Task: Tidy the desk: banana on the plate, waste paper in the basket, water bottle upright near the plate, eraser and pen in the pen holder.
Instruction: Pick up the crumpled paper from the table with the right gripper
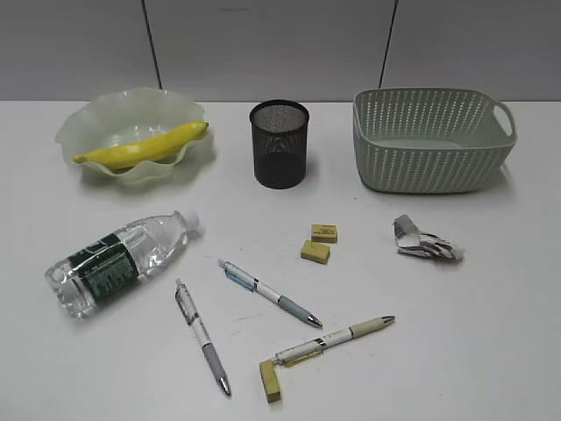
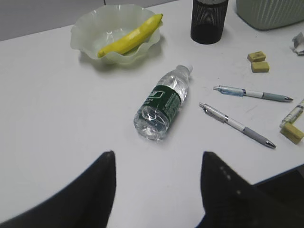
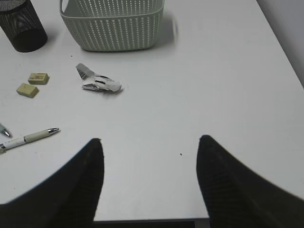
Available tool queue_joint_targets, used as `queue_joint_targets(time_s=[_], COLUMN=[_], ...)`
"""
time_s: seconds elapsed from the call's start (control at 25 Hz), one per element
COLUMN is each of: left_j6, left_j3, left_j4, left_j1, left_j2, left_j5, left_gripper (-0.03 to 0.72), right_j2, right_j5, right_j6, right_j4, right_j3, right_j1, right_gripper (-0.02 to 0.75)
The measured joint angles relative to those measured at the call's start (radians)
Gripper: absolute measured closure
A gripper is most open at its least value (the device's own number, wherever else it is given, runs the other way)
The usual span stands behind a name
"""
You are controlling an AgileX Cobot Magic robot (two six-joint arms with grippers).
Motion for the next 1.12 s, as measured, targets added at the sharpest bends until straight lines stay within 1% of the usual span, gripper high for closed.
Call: queue_joint_targets(time_s=[0.16,0.28,0.36,0.48,0.56,0.64,0.76,0.92,1.04,1.12], left_j6=[0.000,0.000,0.000,0.000,0.000,0.000,0.000,0.000,0.000,-0.001], left_j3=[0.000,0.000,0.000,0.000,0.000,0.000,0.000,0.000,0.000,0.000], left_j4=[-0.001,-0.002,-0.003,-0.003,-0.003,-0.003,-0.004,-0.004,-0.005,-0.005], left_j1=[0.000,0.000,0.000,0.000,0.000,0.000,0.000,0.000,0.000,0.000], left_j2=[-0.035,-0.036,-0.036,-0.036,-0.036,-0.036,-0.036,-0.036,-0.036,-0.036], left_j5=[-0.004,-0.005,-0.005,-0.005,-0.005,-0.005,-0.005,-0.005,-0.005,-0.005], left_gripper=[0.259,0.259,0.260,0.260,0.261,0.270,0.286,0.299,0.300,0.301], right_j2=[0.000,0.007,0.030,0.108,0.196,0.325,0.522,0.822,1.053,1.175], right_j5=[-0.003,-0.038,-0.098,-0.200,-0.258,-0.279,-0.302,-0.311,-0.296,-0.273], right_j6=[-0.001,-0.025,-0.050,-0.131,-0.215,-0.299,-0.380,-0.439,-0.452,-0.453], right_j4=[0.000,0.005,0.020,0.089,0.157,0.213,0.256,0.239,0.190,0.144], right_j3=[-0.005,-0.024,-0.032,-0.035,-0.039,-0.051,-0.097,-0.225,-0.346,-0.424], right_j1=[0.000,0.000,0.000,0.000,0.000,0.000,0.028,0.109,0.168,0.200], right_gripper=[0.248,0.248,0.248,0.248,0.248,0.248,0.248,0.248,0.248,0.234])
